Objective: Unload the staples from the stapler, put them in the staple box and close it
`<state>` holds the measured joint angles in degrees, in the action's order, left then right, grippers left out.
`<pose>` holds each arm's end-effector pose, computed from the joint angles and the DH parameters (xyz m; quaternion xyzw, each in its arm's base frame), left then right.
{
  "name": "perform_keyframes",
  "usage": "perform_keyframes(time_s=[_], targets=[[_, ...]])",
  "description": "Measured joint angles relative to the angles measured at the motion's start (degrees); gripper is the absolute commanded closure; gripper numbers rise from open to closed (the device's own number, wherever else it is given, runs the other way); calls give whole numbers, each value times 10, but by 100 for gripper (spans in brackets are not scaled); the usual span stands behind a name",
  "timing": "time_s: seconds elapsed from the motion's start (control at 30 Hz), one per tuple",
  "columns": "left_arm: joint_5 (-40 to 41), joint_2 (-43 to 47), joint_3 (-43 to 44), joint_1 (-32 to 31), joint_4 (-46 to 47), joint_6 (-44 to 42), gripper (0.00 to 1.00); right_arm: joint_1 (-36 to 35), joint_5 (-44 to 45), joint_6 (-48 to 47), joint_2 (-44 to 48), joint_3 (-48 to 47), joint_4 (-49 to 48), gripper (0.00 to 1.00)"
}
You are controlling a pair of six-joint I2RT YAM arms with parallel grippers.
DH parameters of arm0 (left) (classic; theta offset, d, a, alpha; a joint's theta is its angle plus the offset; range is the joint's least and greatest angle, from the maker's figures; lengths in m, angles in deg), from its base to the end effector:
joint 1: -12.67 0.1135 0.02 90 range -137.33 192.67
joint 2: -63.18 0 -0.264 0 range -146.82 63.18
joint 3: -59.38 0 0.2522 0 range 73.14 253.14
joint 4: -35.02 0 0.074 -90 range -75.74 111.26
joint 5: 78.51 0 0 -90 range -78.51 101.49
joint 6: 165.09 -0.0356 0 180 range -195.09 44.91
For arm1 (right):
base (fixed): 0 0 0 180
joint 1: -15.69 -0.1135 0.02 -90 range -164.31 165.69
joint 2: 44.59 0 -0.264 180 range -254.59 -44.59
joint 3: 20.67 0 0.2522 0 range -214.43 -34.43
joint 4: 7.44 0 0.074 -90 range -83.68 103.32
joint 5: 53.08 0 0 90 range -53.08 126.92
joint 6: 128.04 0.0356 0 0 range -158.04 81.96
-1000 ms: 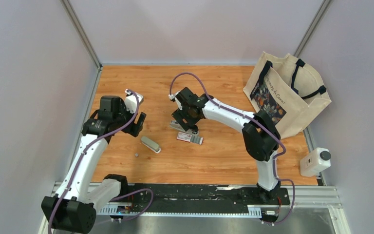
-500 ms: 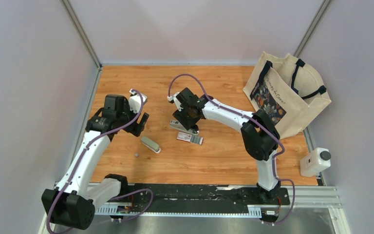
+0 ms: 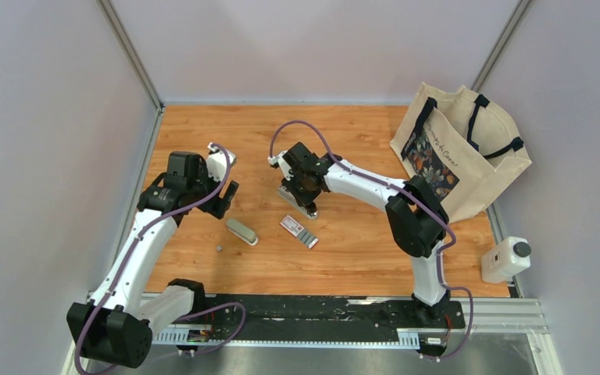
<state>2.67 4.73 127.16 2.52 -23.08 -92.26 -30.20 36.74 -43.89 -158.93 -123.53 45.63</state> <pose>0.1986 -0.0411 0.2973 0.2467 0.9004 -0.0503 0.3548 0.2944 0.3038 0.2049 -0.4259 0.8775 0.0768 0.2064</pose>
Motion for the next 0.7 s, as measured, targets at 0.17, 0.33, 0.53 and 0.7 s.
perform_keyframes(time_s=[0.17, 0.33, 0.53, 0.7], targets=[[2, 0, 0, 0, 0, -1, 14, -1, -3, 2, -5, -6, 5, 91], [2, 0, 0, 0, 0, -1, 14, -7, 5, 8, -10, -13, 3, 100], [1, 0, 0, 0, 0, -1, 14, -13, 12, 70, -9, -12, -24, 100], [-1, -5, 0, -6, 5, 0, 14, -14, 12, 155, 20, 19, -88, 100]])
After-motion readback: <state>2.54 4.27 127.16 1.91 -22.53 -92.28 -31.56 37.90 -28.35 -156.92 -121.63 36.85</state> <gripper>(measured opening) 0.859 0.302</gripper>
